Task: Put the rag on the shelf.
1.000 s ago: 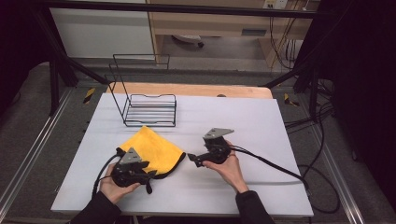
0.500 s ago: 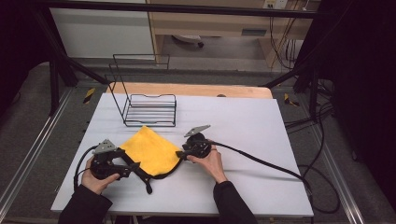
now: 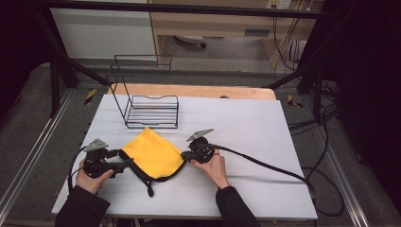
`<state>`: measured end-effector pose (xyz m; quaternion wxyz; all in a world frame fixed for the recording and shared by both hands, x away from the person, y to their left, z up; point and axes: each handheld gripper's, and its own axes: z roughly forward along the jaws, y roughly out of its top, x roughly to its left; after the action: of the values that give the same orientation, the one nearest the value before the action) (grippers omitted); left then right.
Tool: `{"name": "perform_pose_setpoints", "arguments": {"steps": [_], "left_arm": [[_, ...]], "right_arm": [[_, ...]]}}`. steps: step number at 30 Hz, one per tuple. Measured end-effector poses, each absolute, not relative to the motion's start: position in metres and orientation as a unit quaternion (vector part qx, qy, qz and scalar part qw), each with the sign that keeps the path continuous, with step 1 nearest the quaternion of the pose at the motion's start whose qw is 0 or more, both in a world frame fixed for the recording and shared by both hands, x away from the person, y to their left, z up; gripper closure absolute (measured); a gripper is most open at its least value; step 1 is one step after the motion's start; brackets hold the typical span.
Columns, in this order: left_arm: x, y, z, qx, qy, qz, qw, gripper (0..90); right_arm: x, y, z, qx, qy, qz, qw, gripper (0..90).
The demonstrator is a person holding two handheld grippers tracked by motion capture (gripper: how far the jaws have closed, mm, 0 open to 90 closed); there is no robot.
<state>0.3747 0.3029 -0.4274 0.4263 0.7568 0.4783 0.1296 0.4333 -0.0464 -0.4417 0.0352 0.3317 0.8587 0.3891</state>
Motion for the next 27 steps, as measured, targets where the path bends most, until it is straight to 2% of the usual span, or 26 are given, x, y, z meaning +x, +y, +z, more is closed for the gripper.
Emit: {"name": "perform_pose_setpoints", "arguments": {"steps": [11,20,22,27], "left_arm": [[0.376,0.299,-0.432,0.749,0.497,0.134,0.417,23.8],[0.375,0.281,-0.435,0.758,0.492,0.112,0.414,30.2],[0.371,0.276,-0.435,0.761,0.489,0.103,0.414,32.9],[0.359,0.258,-0.436,0.778,0.48,0.089,0.395,38.1]], "right_arm": [[0.392,-0.053,-0.428,0.359,0.86,0.362,0.036,85.0],[0.358,-0.058,-0.438,0.392,0.842,0.37,0.032,83.9],[0.358,-0.059,-0.438,0.388,0.844,0.369,0.039,78.1],[0.368,-0.064,-0.431,0.36,0.844,0.392,0.071,53.6]]}}
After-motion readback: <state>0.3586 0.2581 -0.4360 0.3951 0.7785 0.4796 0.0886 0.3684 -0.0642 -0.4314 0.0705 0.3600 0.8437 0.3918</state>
